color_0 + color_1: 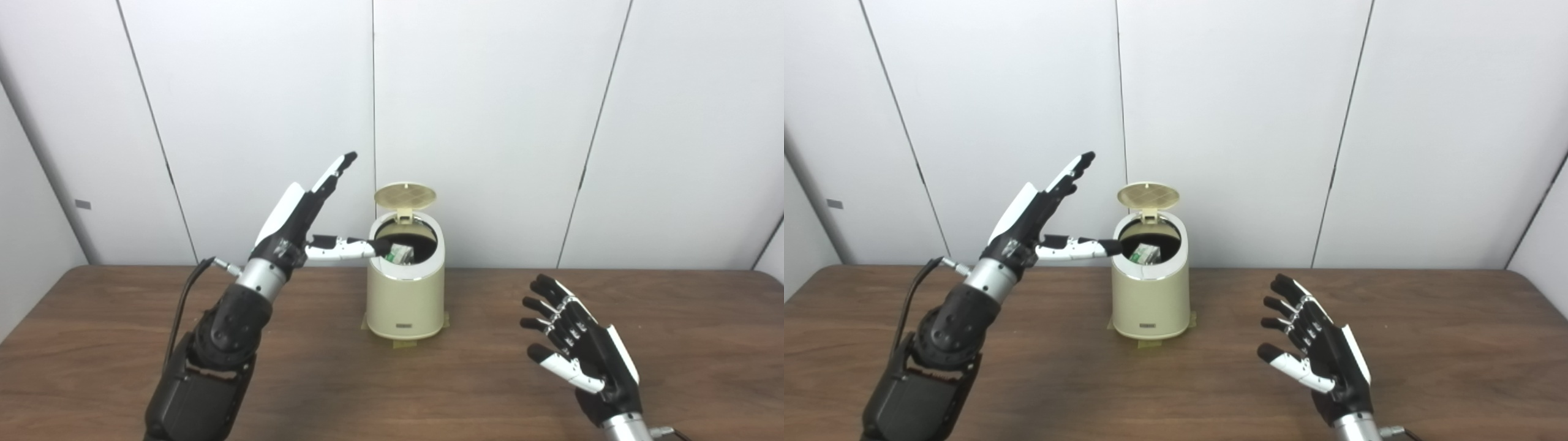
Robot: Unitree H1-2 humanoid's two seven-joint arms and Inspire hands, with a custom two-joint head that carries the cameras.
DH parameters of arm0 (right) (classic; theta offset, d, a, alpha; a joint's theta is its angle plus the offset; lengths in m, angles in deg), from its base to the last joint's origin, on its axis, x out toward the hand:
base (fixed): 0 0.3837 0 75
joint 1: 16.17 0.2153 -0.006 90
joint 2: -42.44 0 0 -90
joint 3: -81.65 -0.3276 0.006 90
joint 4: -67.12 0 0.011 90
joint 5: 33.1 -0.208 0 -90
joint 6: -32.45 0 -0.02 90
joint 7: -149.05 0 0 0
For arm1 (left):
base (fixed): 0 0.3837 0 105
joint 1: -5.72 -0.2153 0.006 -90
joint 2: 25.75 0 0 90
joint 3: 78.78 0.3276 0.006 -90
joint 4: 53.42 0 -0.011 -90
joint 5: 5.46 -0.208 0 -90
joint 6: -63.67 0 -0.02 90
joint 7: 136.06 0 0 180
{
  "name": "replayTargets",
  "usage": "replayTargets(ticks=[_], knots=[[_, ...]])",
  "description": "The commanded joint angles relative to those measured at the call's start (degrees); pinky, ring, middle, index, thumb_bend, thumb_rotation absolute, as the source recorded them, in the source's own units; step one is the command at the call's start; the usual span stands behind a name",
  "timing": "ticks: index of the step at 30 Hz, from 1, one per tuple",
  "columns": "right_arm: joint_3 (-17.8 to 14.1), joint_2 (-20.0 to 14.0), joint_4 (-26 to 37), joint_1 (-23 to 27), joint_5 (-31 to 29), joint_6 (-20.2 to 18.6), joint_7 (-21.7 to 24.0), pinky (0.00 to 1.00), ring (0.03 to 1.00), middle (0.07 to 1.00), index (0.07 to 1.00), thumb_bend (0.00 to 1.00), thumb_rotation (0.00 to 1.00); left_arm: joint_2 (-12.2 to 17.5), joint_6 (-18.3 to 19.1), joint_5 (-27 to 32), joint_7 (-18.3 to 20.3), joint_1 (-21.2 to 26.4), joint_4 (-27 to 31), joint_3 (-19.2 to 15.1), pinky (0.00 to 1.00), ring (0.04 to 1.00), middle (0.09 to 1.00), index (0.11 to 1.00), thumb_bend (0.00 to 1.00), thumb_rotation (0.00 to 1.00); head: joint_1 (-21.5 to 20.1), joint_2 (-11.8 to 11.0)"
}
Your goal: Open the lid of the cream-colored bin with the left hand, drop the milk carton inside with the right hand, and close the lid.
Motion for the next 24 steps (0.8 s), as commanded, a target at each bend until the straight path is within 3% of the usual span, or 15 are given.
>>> replayTargets(ticks=[1,7,11,15,24], knots=[[-0.28,0.33,2.51,1.2,-1.0,1.23,0.34,0.66,0.807,0.877,0.862,0.78,0.37,0.83,0.4,-0.16,0.6,6.19,-2.52,-0.09,0.89,1.0,1.0,1.0,0.99,0.4,0.01,-0.04],[0.04,0.44,3.92,1.01,-1.42,0.89,1.26,0.6,0.788,0.876,0.865,0.78,0.36,1.77,-0.12,-3.84,1.81,14.27,-11.93,3.29,0.89,0.999,1.0,1.0,0.99,0.44,-0.65,-0.06],[0.31,0.87,4.76,1.01,-0.21,-0.04,0.64,0.59,0.779,0.87,0.858,0.8,0.38,2.07,-1.34,-6.62,0.96,16.98,-15.79,5.42,0.89,0.997,1.0,1.0,0.97,0.44,-1.17,-0.41],[0.56,1.57,5.76,0.98,1.73,-0.95,-0.53,0.57,0.769,0.862,0.848,0.81,0.39,2.28,-2.67,-9.04,0.81,18.4,-18.1,7.4,0.89,0.997,0.994,0.977,0.96,0.45,-1.48,-0.39],[1.31,2.29,7.15,0.52,3.46,-0.83,-0.49,0.61,0.756,0.859,0.852,0.77,0.5,2.15,-4.52,-8.02,4.64,17.71,-17.54,8.52,0.92,0.957,0.841,0.806,0.98,0.39,-1.93,-0.06]])
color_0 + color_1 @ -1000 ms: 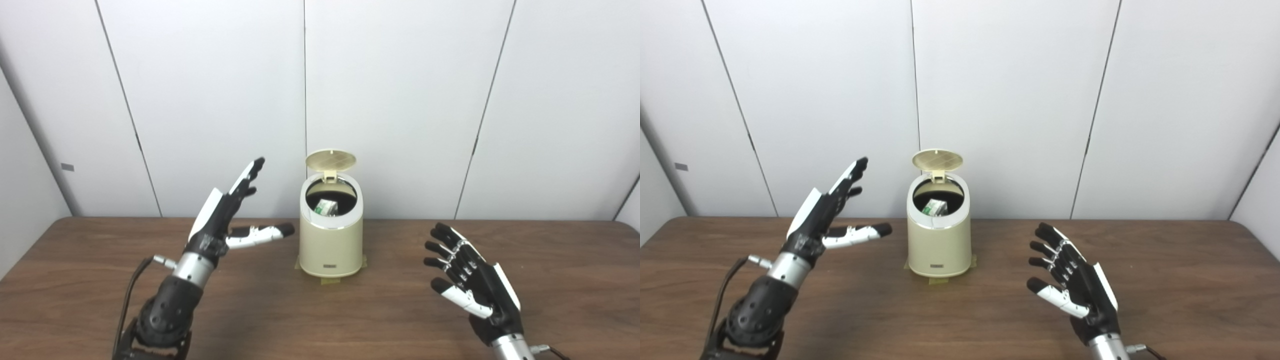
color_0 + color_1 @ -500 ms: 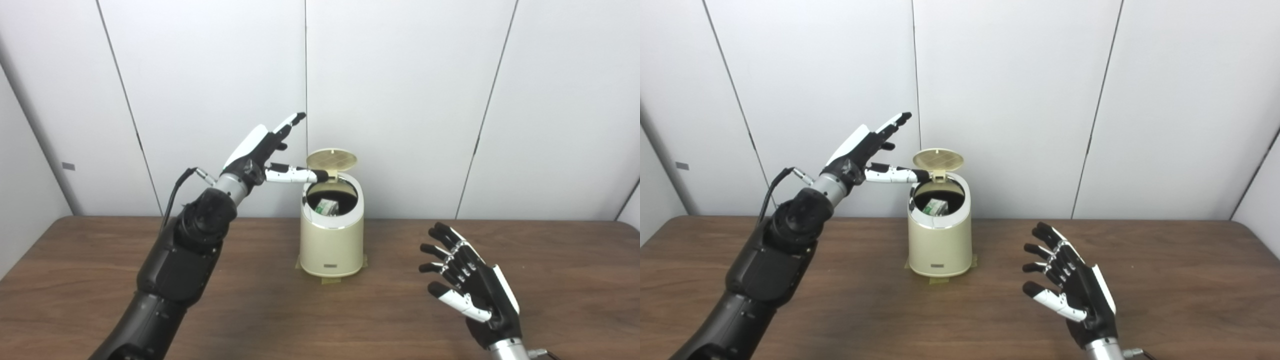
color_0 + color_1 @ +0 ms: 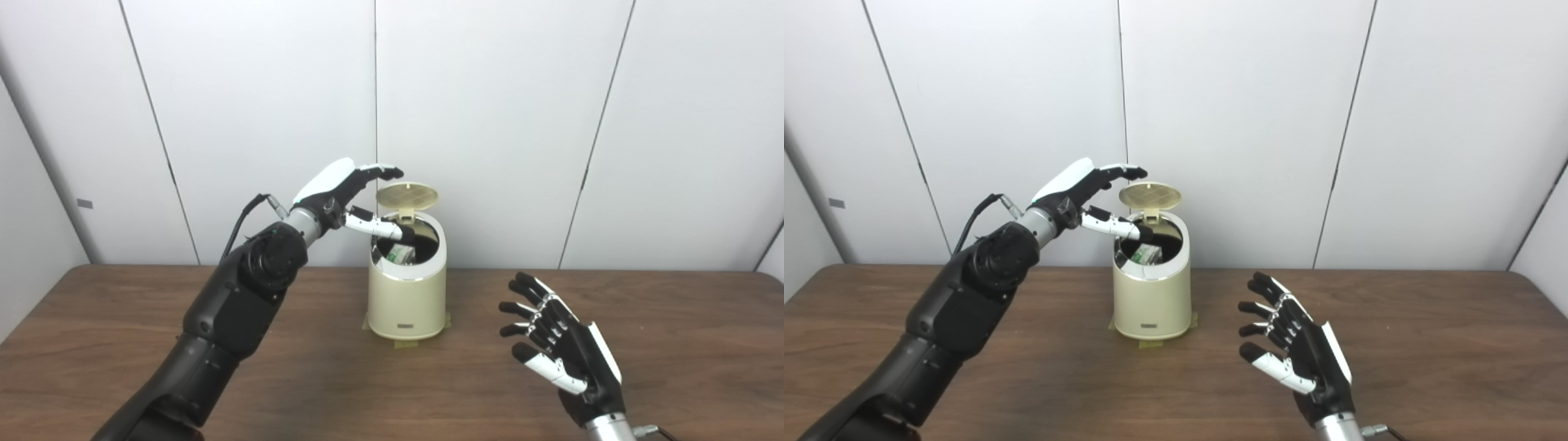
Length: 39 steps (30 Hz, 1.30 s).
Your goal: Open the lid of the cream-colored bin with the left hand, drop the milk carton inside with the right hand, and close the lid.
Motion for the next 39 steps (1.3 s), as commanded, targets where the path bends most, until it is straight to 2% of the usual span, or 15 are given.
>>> replayTargets(ticks=[1,2,3,6,9,14,23,25,29,39], knots=[[-0.25,-0.02,2.05,1.51,-1.27,1.17,0.23,0.62,0.759,0.86,0.854,0.77,0.51,0.91,-0.19,0.67,0.91,3.17,3.23,-0.65,0.91,0.965,0.853,0.792,0.99,0.4,-0.04,0.03],[-0.27,0.02,1.95,1.5,-1.29,1.32,0.22,0.63,0.762,0.86,0.854,0.76,0.52,0.99,0.47,0.88,1.59,2.82,4.01,-0.78,0.91,0.982,0.864,0.781,1.0,0.4,-0.1,0.06],[-0.26,0.05,1.85,1.51,-1.13,1.5,0.13,0.64,0.763,0.86,0.855,0.76,0.53,1.15,0.55,1.03,2.08,2.51,4.54,-0.88,0.96,0.993,0.862,0.77,1.0,0.4,-0.18,0.08],[-0.15,0.26,1.6,1.56,-0.6,1.82,-0.16,0.64,0.762,0.856,0.847,0.75,0.56,2.03,-2.02,0.88,2.53,1.81,5.06,-0.68,1.0,1.0,0.824,0.753,1.0,0.39,-0.41,0.05],[0.04,0.57,1.99,1.56,0.19,1.15,-0.58,0.64,0.768,0.854,0.836,0.74,0.59,3.07,-4.5,0.26,2.98,1.28,5.46,0.04,1.0,1.0,0.792,0.754,1.0,0.39,-0.37,0.21],[0.37,0.65,1.94,1.57,1.62,0.76,-1.1,0.64,0.771,0.858,0.838,0.74,0.62,4.41,-6.79,-0.35,4.27,0.31,6.73,0.56,1.0,1.0,0.802,0.762,1.0,0.39,-0.53,0.3],[0.49,0.75,2.55,1.68,1.56,0.18,-1.1,0.64,0.775,0.866,0.849,0.72,0.62,7.5,-6.39,-3.81,7.73,-2.29,13.5,2.25,1.0,1.0,0.799,0.782,1.0,0.39,-0.53,0.86],[0.49,0.74,2.65,1.73,1.36,-0.04,-1.01,0.64,0.776,0.868,0.851,0.72,0.62,7.58,-6.13,-3.78,8.35,-2.9,13.86,2.16,1.0,1.0,0.802,0.783,1.0,0.4,-0.53,0.86],[0.6,0.97,3.29,1.74,1.43,-0.79,-1.16,0.63,0.778,0.868,0.852,0.72,0.61,7.56,-5.83,-3.11,9.37,-4.7,14.13,1.75,1.0,1.0,0.813,0.781,1.0,0.33,-0.76,1.17],[0.5,1.44,3.64,1.89,0.75,-1.59,-1.12,0.64,0.77,0.869,0.851,0.74,0.6,7.61,-9.06,-5.26,8.7,-8.0,13.76,3.23,1.0,1.0,0.802,0.794,1.0,0.39,-0.9,1.84]])
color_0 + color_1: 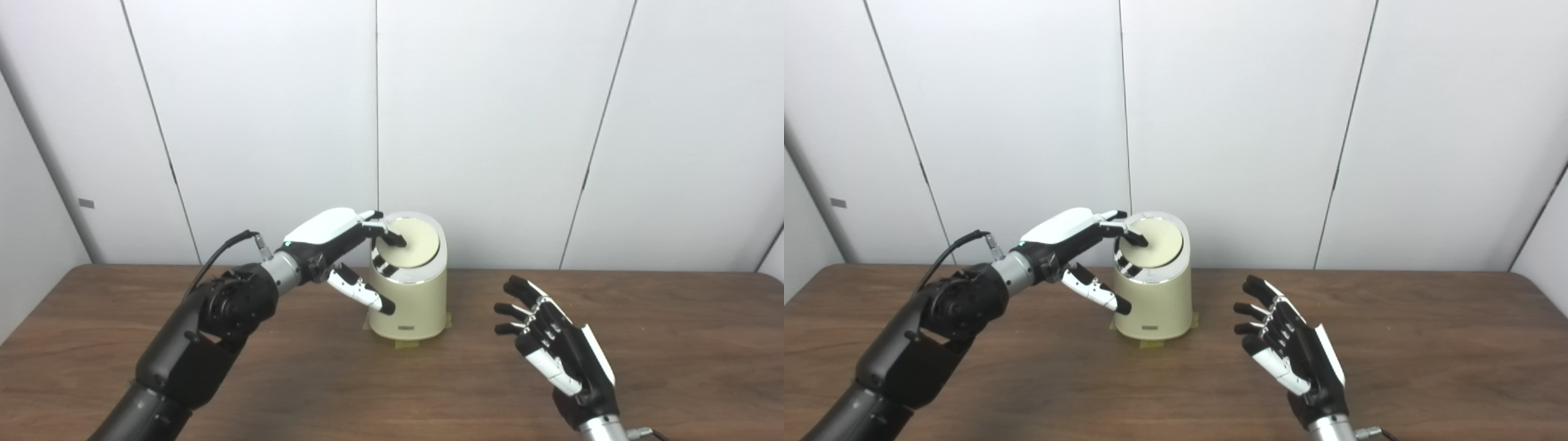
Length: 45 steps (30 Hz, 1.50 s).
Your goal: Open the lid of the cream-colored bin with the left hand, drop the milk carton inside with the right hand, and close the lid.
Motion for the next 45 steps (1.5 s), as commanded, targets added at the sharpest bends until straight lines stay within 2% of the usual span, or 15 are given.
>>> replayTargets(ticks=[1,6,11,18,21,25,27,31,36,40,45], knots=[[-0.11,0.29,2.17,2.21,-0.89,0.89,-0.13,0.64,0.773,0.868,0.851,0.74,0.59,0.74,-1.92,-1.94,-1.02,0.91,0.32,0.95,1.0,1.0,0.799,0.79,1.0,0.4,0.01,0.25],[0.05,0.59,2.85,2.28,-0.59,0.34,-0.35,0.64,0.77,0.864,0.849,0.75,0.59,1.35,-2.21,-7.54,-1.93,-1.2,-0.16,4.19,1.0,1.0,0.809,0.822,1.0,0.39,-0.34,0.51],[0.09,0.75,3.64,2.17,-1.1,-0.37,-0.06,0.64,0.775,0.867,0.849,0.73,0.58,2.31,-2.73,-14.01,-3.05,-3.31,1.37,7.66,1.0,1.0,0.908,0.908,0.99,0.38,-0.62,0.78],[-0.04,0.8,4.8,2.01,-1.3,-1.46,-0.16,0.64,0.767,0.865,0.846,0.72,0.57,2.2,-2.91,-15.69,-2.29,-4.49,3.51,9.0,1.0,1.0,0.921,0.929,0.98,0.38,-0.81,1.26],[-0.07,0.58,4.64,1.95,-1.01,-1.01,-0.13,0.64,0.765,0.863,0.846,0.72,0.57,3.15,-4.26,-19.58,-2.35,-4.02,4.63,10.99,1.0,1.0,0.853,0.88,0.97,0.39,-0.87,1.52],[-0.06,0.43,4.89,1.81,-0.33,-1.15,-0.34,0.64,0.766,0.864,0.847,0.71,0.58,4.76,-6.23,-26.94,-2.6,-2.87,6.4,14.55,1.0,0.974,0.746,0.748,0.98,0.4,-0.84,1.79],[-0.09,0.42,4.94,1.77,-0.38,-1.29,-0.32,0.64,0.764,0.864,0.847,0.7,0.59,5.08,-6.42,-28.79,-2.62,-2.49,6.98,15.6,1.0,0.942,0.711,0.705,0.98,0.4,-0.78,1.87],[0.12,0.54,5.51,1.72,-0.47,-1.83,-0.2,0.62,0.762,0.862,0.849,0.69,0.58,5.06,-6.69,-30.44,-3.8,-2.56,7.72,16.22,1.0,0.929,0.699,0.693,0.98,0.38,-0.7,1.93],[0.16,0.58,5.62,1.63,-0.24,-2.09,-0.3,0.62,0.757,0.86,0.844,0.68,0.58,4.49,-7.9,-29.14,-7.92,-3.41,8.12,15.43,1.0,0.965,0.776,0.78,0.96,0.32,-0.75,2.13],[0.13,0.73,5.83,1.63,-0.48,-2.41,-0.28,0.62,0.756,0.861,0.841,0.68,0.57,4.14,-9.0,-29.24,-9.59,-3.34,7.81,15.11,1.0,0.976,0.822,0.846,0.93,0.36,-0.87,2.21],[0.27,0.95,6.35,1.58,-0.25,-2.97,-0.44,0.62,0.753,0.856,0.839,0.67,0.56,3.81,-8.82,-29.48,-9.85,-3.36,7.64,15.05,1.0,0.985,0.84,0.857,0.92,0.36,-1.12,2.39]])
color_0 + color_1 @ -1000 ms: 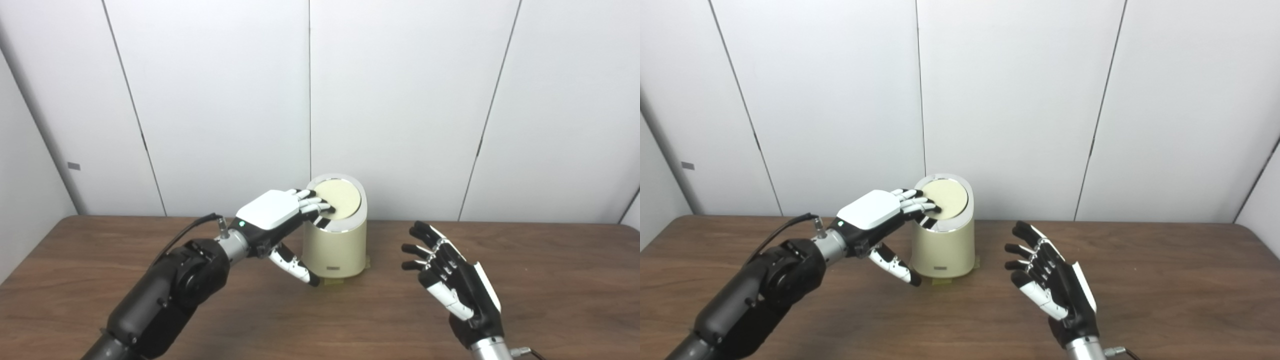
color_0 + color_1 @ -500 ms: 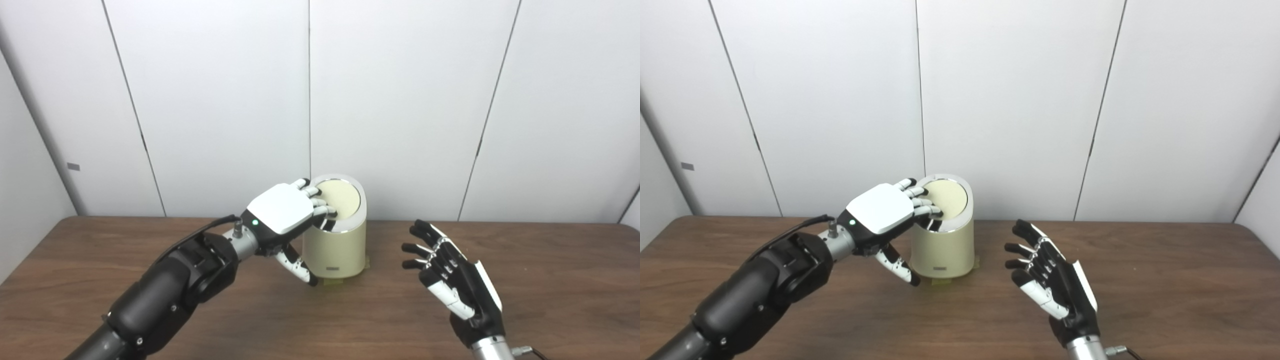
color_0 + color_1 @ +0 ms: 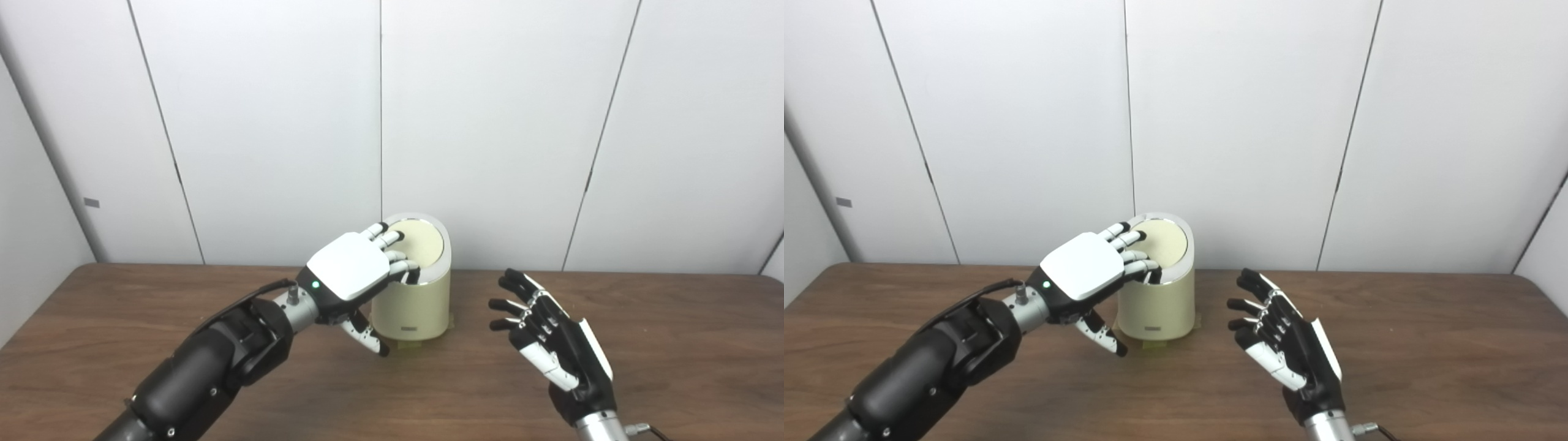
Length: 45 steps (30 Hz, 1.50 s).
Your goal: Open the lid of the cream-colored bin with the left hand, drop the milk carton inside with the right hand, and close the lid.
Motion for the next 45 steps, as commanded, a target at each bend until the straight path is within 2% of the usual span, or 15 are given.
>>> replayTargets(ticks=[1,12,14,20,23,29,31,35,38,39,42,45], knots=[[0.01,0.15,2.72,1.76,-0.12,0.48,-0.43,0.62,0.751,0.855,0.838,0.67,0.56,-0.56,-3.31,0.14,1.82,-0.08,-1.03,1.65,1.0,0.983,0.834,0.853,0.93,0.35,-0.25,0.16],[0.02,-0.12,3.17,1.73,-0.34,0.1,-0.2,0.62,0.742,0.846,0.834,0.66,0.53,-0.54,-2.44,0.29,2.6,-0.22,-0.76,1.2,1.0,0.975,0.827,0.85,0.89,0.38,-0.31,0.22],[-0.1,-0.01,3.14,1.73,-0.76,0.12,-0.18,0.62,0.74,0.843,0.83,0.66,0.52,-0.51,-2.27,0.32,0.86,-0.62,-0.31,0.27,1.0,0.969,0.831,0.85,0.9,0.36,-0.36,0.19],[-0.16,-0.01,3.61,1.56,-0.63,-0.17,-0.43,0.6,0.735,0.836,0.827,0.67,0.52,-0.45,-0.24,-0.28,-3.03,-1.81,2.36,-4.01,1.0,0.975,0.874,0.871,0.87,0.36,-0.24,0.36],[-0.27,-0.17,3.4,1.47,-0.79,-0.05,-0.28,0.61,0.74,0.84,0.831,0.67,0.52,-0.85,1.33,-0.36,-5.14,-3.04,4.48,-7.28,1.0,0.965,0.885,0.888,0.84,0.38,-0.31,0.48],[-0.43,-0.26,3.3,1.35,-1.0,-0.01,-0.22,0.62,0.742,0.84,0.826,0.68,0.52,-3.53,3.28,3.63,-8.54,-7.14,7.1,-15.46,1.0,0.979,0.913,0.933,0.75,0.33,-0.2,0.64],[-0.44,-0.29,3.33,1.34,-1.05,-0.06,-0.17,0.62,0.742,0.84,0.826,0.68,0.52,-4.72,4.17,5.49,-9.54,-9.0,7.65,-17.85,1.0,0.979,0.922,0.942,0.74,0.31,-0.2,0.67],[-0.45,-0.32,3.33,1.34,-1.03,-0.12,-0.2,0.61,0.741,0.839,0.826,0.67,0.52,-5.93,5.04,8.38,-9.88,-11.71,8.33,-20.41,0.99,0.977,0.917,0.941,0.74,0.29,-0.1,0.75],[-0.52,-0.31,3.26,1.35,-1.12,-0.05,-0.21,0.61,0.74,0.839,0.826,0.67,0.52,-6.7,4.58,12.05,-10.15,-14.21,8.05,-21.82,0.91,0.957,0.897,0.932,0.75,0.27,-0.09,0.76],[-0.5,-0.39,3.26,1.34,-1.03,-0.04,-0.18,0.61,0.74,0.839,0.825,0.66,0.51,-7.14,4.57,13.88,-10.02,-15.07,7.92,-22.44,0.85,0.949,0.892,0.93,0.75,0.25,-0.12,0.73],[-0.63,-0.44,3.25,1.32,-1.44,-0.09,-0.06,0.61,0.739,0.839,0.827,0.66,0.51,-9.25,3.85,20.85,-10.68,-18.05,7.36,-24.88,0.73,0.901,0.87,0.899,0.77,0.25,-0.02,0.67],[-0.85,-0.44,3.12,1.32,-2.32,0.15,0.19,0.61,0.741,0.84,0.827,0.67,0.49,-12.75,3.32,33.29,-9.76,-21.48,7.03,-28.49,0.68,0.819,0.84,0.852,0.75,0.22,0.03,0.65]])
